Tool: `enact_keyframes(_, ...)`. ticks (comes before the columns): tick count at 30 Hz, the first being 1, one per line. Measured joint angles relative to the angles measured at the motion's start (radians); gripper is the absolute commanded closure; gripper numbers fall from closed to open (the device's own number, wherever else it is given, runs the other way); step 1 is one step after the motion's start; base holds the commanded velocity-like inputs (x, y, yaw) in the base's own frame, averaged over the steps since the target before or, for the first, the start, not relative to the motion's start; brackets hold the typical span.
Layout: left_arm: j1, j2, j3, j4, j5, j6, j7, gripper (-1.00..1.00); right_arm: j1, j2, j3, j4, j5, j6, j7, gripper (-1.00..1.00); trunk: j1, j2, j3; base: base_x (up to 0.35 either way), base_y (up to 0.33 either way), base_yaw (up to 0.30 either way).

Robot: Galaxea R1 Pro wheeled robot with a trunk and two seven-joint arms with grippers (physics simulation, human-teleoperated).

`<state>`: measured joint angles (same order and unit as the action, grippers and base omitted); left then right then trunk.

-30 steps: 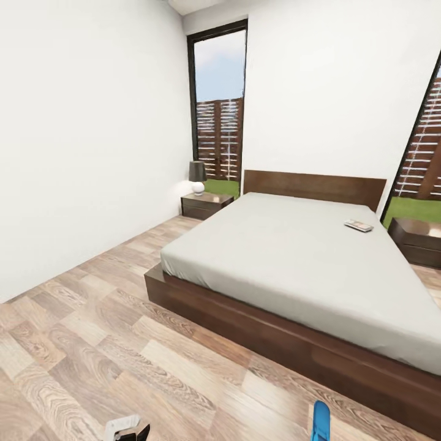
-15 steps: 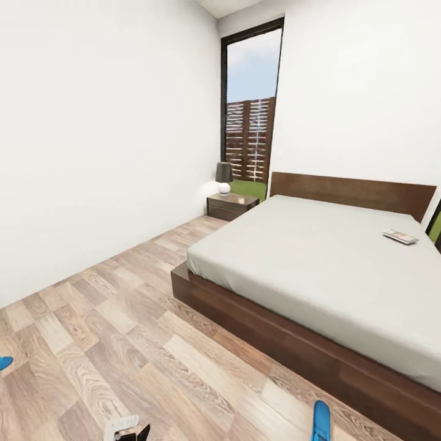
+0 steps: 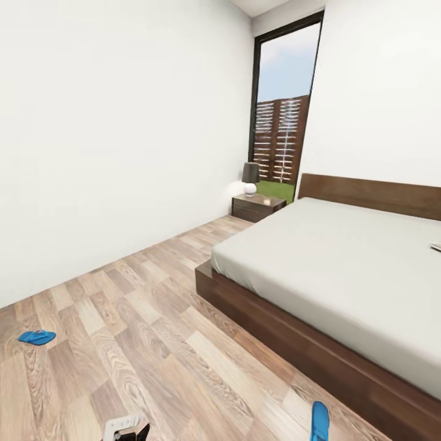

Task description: In the bedroom, move the book from the bed onto either nightstand, and place the two sandals side by side next to the bed.

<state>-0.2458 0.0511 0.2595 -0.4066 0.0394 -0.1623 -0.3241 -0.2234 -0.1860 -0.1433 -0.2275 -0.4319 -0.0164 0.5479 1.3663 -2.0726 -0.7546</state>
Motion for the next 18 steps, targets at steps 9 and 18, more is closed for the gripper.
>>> enact_keyframes(9, 0.0, 0.0, -0.005, -0.001, -0.004, -0.026, 0.0, -1.0, 0.0, 0.042, -0.004, -0.002, 0.269, 0.0, -0.237, 1.0, 0.0, 0.0, 0.0, 0.0, 0.0, 0.284)
enact_keyframes(18, 0.0, 0.0, -0.004, 0.007, -0.004, -0.026, 0.001, -1.0, 0.0, 0.041, -0.002, 0.0, 0.288, 0.001, -0.351, 1.0, 0.0, 0.0, 0.0, 0.0, 0.0, 0.29)
